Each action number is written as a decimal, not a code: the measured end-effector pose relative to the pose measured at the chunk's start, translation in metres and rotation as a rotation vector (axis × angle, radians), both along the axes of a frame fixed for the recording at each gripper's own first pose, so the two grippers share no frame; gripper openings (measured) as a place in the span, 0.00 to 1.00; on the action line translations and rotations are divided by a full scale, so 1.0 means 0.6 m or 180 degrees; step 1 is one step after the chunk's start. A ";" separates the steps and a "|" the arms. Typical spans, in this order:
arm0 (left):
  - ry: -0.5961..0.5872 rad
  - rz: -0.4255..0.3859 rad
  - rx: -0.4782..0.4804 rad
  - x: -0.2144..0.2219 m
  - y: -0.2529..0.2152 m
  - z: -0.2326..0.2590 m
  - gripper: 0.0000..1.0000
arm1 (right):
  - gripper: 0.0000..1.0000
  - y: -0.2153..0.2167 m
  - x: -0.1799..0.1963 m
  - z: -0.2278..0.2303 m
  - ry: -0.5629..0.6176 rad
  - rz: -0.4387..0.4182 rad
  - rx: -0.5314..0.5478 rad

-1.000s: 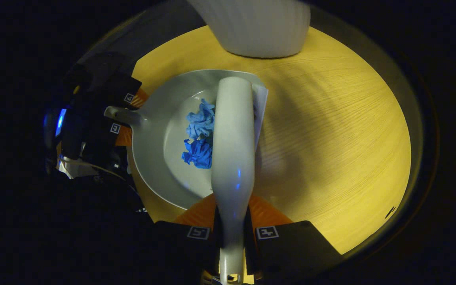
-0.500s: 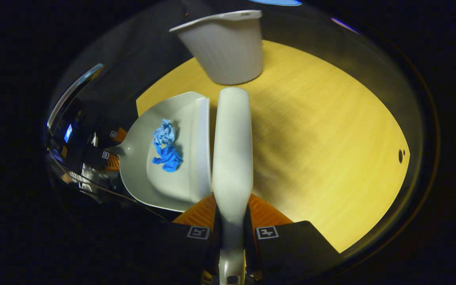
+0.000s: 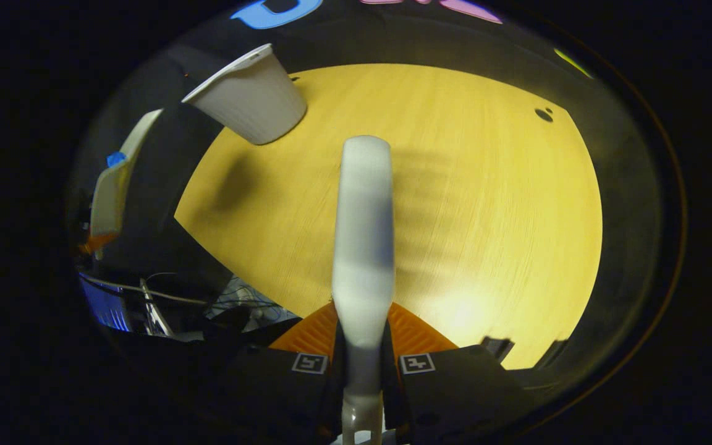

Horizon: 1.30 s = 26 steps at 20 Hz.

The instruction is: Pick up the small broom and dustpan from the desktop, sweep the trash into the dustpan with the broom, and then empty the trash into the garbage bin.

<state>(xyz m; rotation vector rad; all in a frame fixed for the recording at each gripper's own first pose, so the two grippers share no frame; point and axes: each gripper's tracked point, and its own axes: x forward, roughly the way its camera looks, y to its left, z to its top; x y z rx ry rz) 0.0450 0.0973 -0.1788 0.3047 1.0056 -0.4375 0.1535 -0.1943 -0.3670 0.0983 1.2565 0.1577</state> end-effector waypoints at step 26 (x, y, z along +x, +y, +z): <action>-0.0076 -0.0338 0.2923 0.441 0.277 0.194 0.31 | 0.28 -0.008 -0.029 -0.083 -0.0114 -0.0901 0.0376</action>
